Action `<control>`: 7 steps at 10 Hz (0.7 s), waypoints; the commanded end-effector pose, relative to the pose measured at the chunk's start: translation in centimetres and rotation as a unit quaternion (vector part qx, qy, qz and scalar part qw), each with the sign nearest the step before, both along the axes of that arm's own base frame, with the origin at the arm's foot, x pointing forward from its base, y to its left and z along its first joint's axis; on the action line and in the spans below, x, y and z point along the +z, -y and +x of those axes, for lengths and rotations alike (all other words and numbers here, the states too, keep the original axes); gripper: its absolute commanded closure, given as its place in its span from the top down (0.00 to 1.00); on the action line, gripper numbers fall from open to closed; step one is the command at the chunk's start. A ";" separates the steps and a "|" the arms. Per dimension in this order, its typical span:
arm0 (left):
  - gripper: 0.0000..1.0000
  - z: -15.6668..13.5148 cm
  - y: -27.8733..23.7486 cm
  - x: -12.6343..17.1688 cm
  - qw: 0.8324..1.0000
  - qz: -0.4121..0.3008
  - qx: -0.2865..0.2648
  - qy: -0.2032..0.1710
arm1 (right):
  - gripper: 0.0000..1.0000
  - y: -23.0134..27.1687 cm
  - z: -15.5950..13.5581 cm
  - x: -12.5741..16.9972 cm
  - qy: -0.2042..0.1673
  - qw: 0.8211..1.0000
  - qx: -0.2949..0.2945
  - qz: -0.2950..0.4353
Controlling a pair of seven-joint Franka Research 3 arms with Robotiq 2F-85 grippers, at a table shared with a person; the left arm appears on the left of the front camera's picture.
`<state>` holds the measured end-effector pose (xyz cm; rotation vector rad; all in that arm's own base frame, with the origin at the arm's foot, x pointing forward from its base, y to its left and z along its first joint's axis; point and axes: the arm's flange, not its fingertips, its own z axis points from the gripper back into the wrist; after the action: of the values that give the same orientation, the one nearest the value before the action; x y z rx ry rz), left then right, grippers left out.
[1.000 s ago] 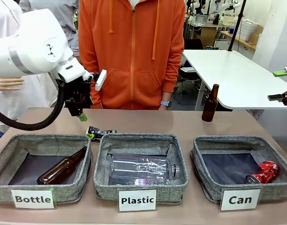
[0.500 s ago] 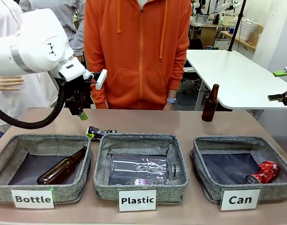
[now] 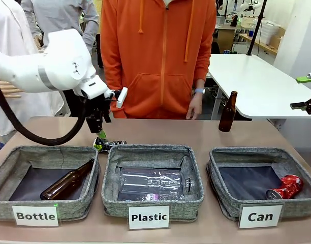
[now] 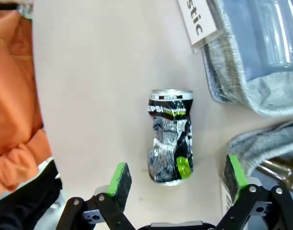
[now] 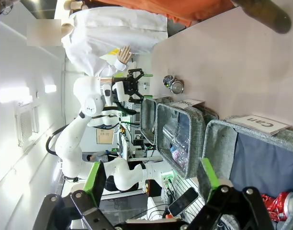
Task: Sort the can waste into the basket.
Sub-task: Pick up the can waste from the table and place it in the right Fabric basket.
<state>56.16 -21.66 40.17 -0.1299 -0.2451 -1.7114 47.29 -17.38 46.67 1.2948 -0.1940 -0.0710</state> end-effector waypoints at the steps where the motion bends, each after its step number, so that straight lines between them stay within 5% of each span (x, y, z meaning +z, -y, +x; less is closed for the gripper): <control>1: 1.00 1.3 1.1 -1.1 1.000 0.019 0.007 -0.003 | 1.00 0.1 0.0 0.2 0.007 1.000 0.007 -0.002; 7: 1.00 3.3 2.5 -7.0 0.997 0.061 0.028 -0.026 | 1.00 0.1 0.0 0.2 0.007 1.000 0.007 -0.002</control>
<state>58.81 -23.72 32.96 -0.0945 -0.1184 -1.6840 47.29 -17.39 46.68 1.2947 -0.1943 -0.0709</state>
